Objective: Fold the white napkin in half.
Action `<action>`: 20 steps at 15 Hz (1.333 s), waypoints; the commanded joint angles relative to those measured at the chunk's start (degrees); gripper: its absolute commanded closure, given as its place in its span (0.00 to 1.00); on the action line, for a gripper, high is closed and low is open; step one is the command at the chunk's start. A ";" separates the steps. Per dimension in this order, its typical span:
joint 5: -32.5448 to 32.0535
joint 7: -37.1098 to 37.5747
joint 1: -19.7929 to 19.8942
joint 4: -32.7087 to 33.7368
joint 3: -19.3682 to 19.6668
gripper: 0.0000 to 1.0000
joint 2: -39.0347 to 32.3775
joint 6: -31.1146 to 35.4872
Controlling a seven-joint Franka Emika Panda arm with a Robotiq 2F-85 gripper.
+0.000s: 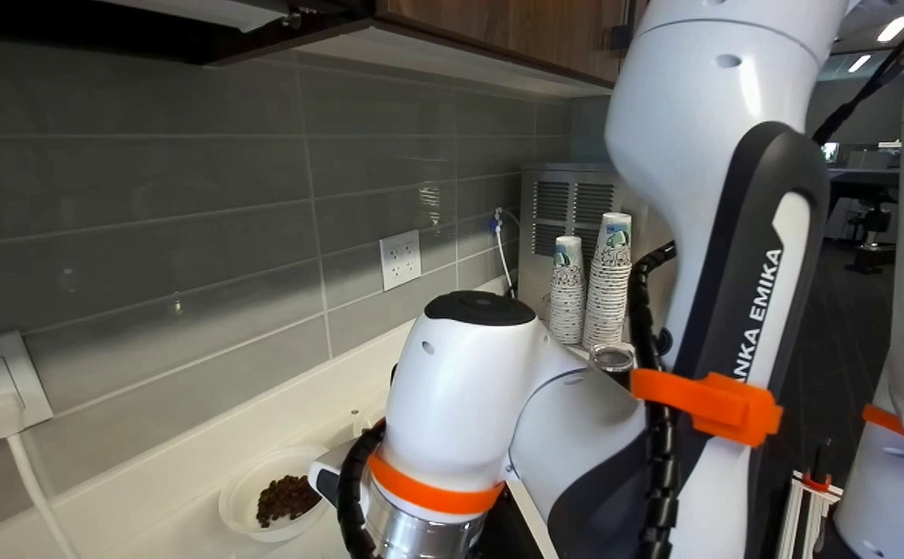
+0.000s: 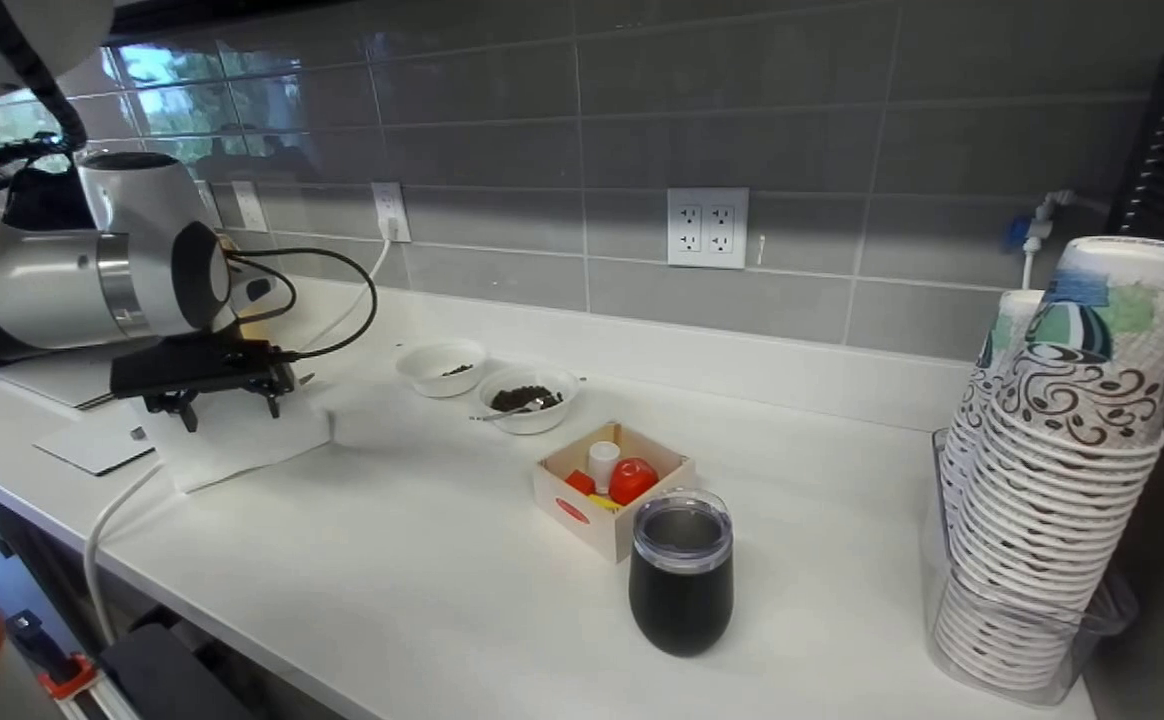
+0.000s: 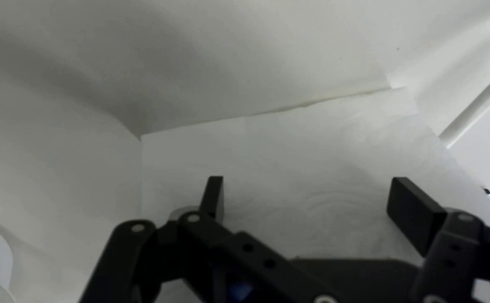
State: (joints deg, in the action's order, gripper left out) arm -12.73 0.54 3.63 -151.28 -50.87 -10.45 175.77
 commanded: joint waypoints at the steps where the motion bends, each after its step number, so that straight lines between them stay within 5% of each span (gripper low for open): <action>1: -6.72 2.02 -10.66 4.84 12.57 0.00 -7.30 2.13; 4: -9.84 3.21 -22.37 10.41 24.87 0.00 -13.72 5.07; 7: -8.65 2.29 -32.17 17.44 33.02 0.00 -22.09 8.81; 11: -7.03 1.38 -38.20 24.11 36.48 0.00 -28.63 9.06; 18: -6.83 2.72 -48.67 23.72 49.06 0.00 -24.29 5.24; 20: -3.81 0.93 -49.59 22.01 50.09 0.00 -22.35 2.71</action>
State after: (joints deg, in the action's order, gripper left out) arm -19.84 2.88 -43.25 -128.44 -4.27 -33.28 183.18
